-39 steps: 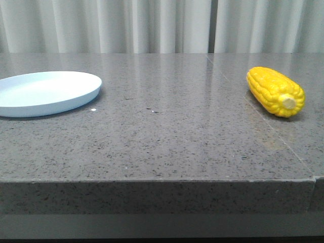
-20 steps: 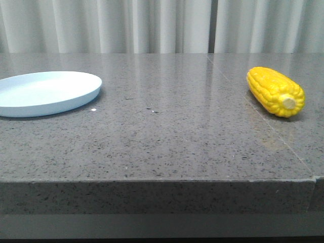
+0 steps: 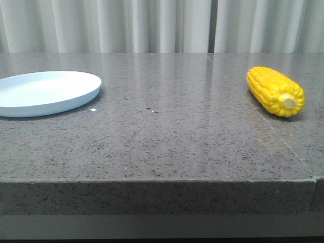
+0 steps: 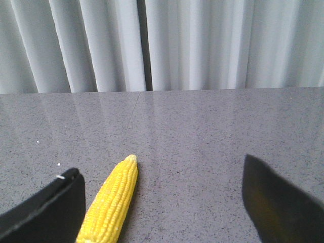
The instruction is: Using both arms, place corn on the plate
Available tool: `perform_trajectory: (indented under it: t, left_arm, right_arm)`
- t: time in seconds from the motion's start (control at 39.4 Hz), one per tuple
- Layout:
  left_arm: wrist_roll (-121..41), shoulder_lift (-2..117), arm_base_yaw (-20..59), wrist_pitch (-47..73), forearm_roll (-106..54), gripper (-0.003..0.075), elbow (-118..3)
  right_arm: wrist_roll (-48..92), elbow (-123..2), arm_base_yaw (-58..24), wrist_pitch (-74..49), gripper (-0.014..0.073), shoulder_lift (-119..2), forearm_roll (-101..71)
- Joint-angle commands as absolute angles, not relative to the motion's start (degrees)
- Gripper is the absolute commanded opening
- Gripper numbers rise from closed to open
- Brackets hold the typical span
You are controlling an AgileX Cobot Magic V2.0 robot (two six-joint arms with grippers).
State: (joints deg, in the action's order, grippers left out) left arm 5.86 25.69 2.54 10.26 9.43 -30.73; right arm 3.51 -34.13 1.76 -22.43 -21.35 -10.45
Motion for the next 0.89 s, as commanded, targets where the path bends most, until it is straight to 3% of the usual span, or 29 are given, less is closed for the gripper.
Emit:
perform_trajectory:
  t: [0.0,0.66,0.86]
  left_arm:
    - [5.89,29.42,2.58,6.18,8.25,0.0599,-34.00]
    - [6.21,80.39,8.23,54.68,4.96,0.0599,-71.71]
    - [6.21,90.49,8.23,58.85,4.84,0.0599,-77.81]
  right_arm:
    - [3.75,-36.27,2.04,-17.75,0.0650,-22.13,-10.78]
    - [3.75,-36.27,2.04,-17.75,0.0650,-22.13,-10.78]
    - [3.75,-36.27,2.04,-17.75,0.0650,-22.13,-10.78]
